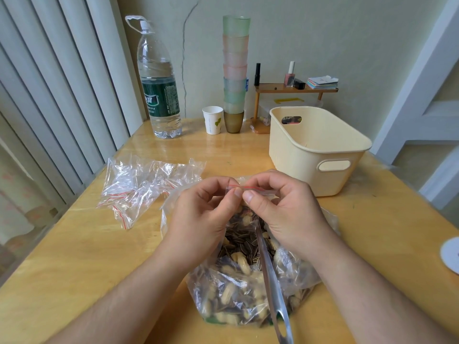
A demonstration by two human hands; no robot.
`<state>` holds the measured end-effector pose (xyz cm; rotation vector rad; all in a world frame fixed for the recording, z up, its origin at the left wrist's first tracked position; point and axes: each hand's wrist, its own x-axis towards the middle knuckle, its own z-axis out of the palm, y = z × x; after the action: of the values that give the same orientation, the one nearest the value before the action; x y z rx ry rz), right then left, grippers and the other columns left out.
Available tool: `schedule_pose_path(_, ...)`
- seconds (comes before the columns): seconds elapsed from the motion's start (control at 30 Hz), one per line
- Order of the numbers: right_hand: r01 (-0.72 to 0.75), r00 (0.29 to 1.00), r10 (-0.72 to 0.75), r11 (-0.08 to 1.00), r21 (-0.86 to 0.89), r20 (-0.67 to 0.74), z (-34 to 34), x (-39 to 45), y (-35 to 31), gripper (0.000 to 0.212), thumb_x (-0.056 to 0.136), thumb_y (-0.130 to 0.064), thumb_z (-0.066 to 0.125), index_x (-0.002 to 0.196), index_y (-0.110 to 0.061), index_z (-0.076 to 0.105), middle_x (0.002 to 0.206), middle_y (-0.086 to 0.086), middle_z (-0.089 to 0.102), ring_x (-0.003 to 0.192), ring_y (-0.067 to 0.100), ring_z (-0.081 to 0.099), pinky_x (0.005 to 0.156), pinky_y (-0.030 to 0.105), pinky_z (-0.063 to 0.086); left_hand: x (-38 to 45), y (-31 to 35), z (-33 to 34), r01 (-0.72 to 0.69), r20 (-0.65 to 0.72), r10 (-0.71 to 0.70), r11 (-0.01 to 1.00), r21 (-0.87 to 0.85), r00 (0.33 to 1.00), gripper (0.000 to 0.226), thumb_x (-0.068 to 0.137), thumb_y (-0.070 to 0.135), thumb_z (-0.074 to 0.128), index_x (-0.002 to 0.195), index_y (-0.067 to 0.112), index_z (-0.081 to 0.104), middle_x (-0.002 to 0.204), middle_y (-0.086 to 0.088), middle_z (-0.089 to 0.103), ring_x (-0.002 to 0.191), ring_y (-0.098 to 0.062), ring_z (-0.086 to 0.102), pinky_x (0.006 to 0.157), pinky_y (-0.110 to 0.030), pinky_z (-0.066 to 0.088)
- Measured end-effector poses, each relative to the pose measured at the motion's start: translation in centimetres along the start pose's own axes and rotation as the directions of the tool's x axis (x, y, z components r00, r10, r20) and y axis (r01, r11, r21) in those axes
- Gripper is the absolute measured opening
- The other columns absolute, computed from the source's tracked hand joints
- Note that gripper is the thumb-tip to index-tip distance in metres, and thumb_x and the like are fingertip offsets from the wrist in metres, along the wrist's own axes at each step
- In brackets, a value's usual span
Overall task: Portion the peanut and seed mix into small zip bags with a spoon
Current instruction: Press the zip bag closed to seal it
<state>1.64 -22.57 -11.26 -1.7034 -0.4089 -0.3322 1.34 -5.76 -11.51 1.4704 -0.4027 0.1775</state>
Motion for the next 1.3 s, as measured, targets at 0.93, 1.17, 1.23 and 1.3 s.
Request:
schedule_pose_path(0.93,-0.145,0.98,0.154,0.986,0.081,-0.122,-1.1,0.3,-1.3,0.012,0.073,-0.026,0.087,0.075,-0.021,0.077,0.073,-0.005,0.075,0.07,0.005,0.065,0.069,0.019,0.052,0.6,0.3,-1.0,0.033,-0.062,-0.033,0.999,0.002,0.998,0.023,0.093,0.027,0.07,0.086,0.007,0.077,0.081,-0.012,0.075,0.079,-0.021,0.069,0.079,-0.034,0.059)
schedule_pose_path(1.17,-0.204,0.973,0.219,0.963,0.179,-0.069,-1.2,0.2,-1.6,0.004,0.075,-0.028,0.08,0.073,-0.025,0.078,0.069,-0.004,0.07,0.067,0.007,0.062,0.063,0.018,0.051,0.6,0.9,-0.9,0.155,-0.086,-0.162,0.984,-0.091,0.983,0.02,0.087,0.031,0.071,0.078,0.015,0.076,0.074,0.0,0.067,0.066,-0.007,0.06,0.056,-0.02,0.051)
schedule_pose_path(1.23,-0.217,0.969,0.238,0.952,0.217,-0.072,-1.1,0.2,-1.6,0.012,0.07,-0.031,0.079,0.071,-0.02,0.074,0.068,-0.001,0.069,0.066,0.01,0.062,0.063,0.022,0.054,0.7,0.9,-0.8,0.189,-0.067,-0.197,0.975,-0.119,0.978,0.021,0.089,0.032,0.07,0.078,0.014,0.075,0.074,-0.001,0.063,0.059,-0.006,0.054,0.052,-0.018,0.047)
schedule_pose_path(1.3,-0.241,0.963,0.267,0.922,0.303,-0.045,-1.0,0.2,-1.7,0.012,0.071,-0.026,0.079,0.071,-0.017,0.071,0.07,0.004,0.069,0.068,0.016,0.065,0.063,0.03,0.059,0.6,1.0,-0.6,0.24,-0.038,-0.252,0.952,-0.19,0.967,0.022,0.09,0.03,0.067,0.082,0.01,0.073,0.07,-0.002,0.061,0.052,-0.005,0.051,0.049,-0.017,0.044)
